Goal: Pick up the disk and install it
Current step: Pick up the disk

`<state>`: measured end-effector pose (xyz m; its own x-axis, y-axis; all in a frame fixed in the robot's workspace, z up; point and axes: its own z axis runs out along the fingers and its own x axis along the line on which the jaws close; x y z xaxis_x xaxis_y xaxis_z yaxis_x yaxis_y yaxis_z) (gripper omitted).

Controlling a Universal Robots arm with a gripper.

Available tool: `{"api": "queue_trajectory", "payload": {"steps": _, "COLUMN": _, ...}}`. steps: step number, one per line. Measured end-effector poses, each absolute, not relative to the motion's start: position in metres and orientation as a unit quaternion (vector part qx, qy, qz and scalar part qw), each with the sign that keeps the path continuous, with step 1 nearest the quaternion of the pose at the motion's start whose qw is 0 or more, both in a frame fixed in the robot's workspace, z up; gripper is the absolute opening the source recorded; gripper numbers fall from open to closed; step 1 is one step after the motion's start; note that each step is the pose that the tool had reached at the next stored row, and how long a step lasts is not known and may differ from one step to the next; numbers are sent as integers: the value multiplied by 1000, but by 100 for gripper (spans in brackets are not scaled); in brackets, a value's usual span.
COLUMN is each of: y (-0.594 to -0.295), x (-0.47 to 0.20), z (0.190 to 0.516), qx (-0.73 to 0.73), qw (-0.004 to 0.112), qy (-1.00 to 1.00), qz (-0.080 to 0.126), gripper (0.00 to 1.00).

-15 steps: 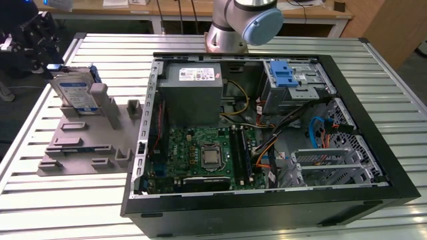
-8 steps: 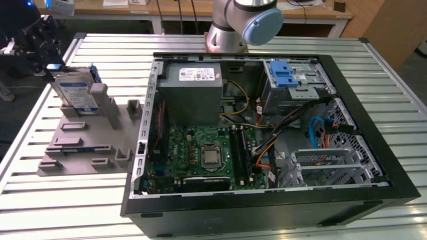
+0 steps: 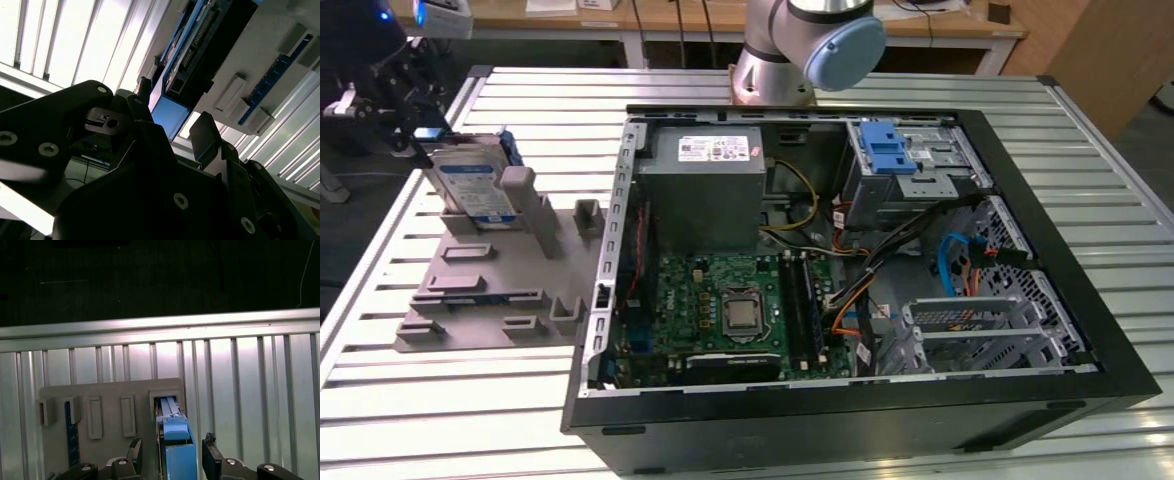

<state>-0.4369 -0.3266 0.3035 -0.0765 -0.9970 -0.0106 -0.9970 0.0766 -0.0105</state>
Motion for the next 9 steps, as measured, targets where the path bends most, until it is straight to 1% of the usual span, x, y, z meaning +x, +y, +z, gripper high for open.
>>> {"api": "queue_trajectory", "payload": {"steps": 9, "y": -325, "x": -437, "z": 297, "qx": -679, "qw": 6, "qy": 734, "qz": 1, "gripper": 59}}
